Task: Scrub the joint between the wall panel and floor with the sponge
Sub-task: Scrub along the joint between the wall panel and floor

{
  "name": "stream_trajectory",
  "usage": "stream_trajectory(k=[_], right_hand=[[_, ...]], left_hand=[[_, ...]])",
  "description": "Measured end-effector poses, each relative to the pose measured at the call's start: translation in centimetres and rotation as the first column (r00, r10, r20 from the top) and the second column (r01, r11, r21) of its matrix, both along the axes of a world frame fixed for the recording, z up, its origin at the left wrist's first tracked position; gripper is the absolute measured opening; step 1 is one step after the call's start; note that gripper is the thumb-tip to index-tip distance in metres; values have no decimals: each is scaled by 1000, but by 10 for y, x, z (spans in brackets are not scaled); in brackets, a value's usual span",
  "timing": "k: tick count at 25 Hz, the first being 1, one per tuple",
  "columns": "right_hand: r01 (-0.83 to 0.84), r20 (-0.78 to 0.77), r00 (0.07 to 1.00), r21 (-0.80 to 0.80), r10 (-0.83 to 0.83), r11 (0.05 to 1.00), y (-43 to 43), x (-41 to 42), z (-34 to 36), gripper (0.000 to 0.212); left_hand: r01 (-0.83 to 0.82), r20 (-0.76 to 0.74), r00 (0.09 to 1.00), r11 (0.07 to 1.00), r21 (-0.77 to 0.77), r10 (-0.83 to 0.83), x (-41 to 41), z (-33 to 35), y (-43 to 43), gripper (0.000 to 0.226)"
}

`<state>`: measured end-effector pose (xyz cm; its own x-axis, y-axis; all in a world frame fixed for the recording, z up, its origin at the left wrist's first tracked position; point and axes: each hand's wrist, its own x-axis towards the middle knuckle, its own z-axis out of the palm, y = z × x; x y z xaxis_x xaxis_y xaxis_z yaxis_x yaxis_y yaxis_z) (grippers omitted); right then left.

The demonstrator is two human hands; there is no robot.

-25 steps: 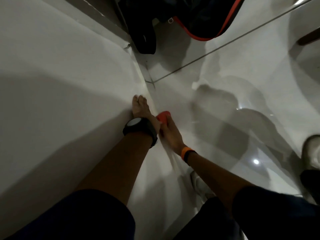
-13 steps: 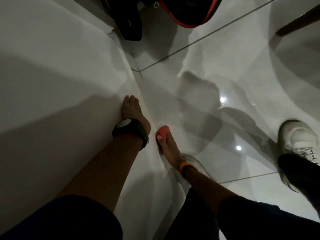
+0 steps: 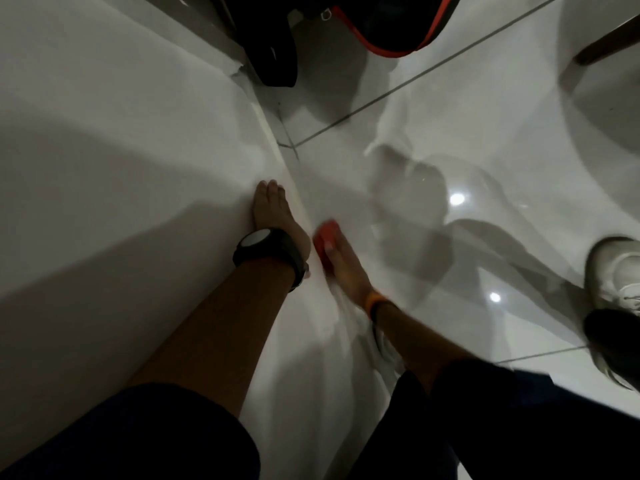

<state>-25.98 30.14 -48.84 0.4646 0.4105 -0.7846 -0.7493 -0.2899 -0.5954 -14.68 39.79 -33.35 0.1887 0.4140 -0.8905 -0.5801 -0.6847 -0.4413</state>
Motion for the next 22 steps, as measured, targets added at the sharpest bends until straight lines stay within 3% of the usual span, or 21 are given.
stream_trajectory(k=[2, 4, 7, 11, 13, 17, 20, 22], right_hand=[[-57, -135, 990, -64, 48, 996, -34, -55, 14, 64], [-102, -140, 986, -99, 88, 990, -30, -53, 21, 55], [-63, 24, 998, -15, 64, 998, 33, 37, 6, 46], [65, 109, 991, 75, -73, 995, 105, 146, 6, 57], [10, 144, 989, 47, -17, 999, 91, 126, 4, 61], [-158, 61, 985, -90, 164, 983, 13, 26, 6, 63], [-365, 74, 917, -232, 391, 902, -32, -31, 11, 63], [-436, 59, 886, -227, 460, 871, -54, -49, 19, 61]], left_hand=[[5, -2, 1000, 1000, -20, -5, -6, -3, -2, 101], [1, -7, 1000, 999, -33, -1, -10, -6, -2, 103], [-18, 36, 999, 1000, 13, 18, 2, -12, 6, 114], [-90, 121, 988, 995, -34, 93, 25, -13, 17, 110], [-60, 87, 994, 998, -24, 62, 22, -8, 16, 119], [-67, 78, 994, 996, -61, 72, 3, -1, 5, 124], [-123, 97, 986, 987, -102, 133, -16, -1, -6, 132], [-113, 100, 987, 985, -128, 126, -35, 0, -16, 134]])
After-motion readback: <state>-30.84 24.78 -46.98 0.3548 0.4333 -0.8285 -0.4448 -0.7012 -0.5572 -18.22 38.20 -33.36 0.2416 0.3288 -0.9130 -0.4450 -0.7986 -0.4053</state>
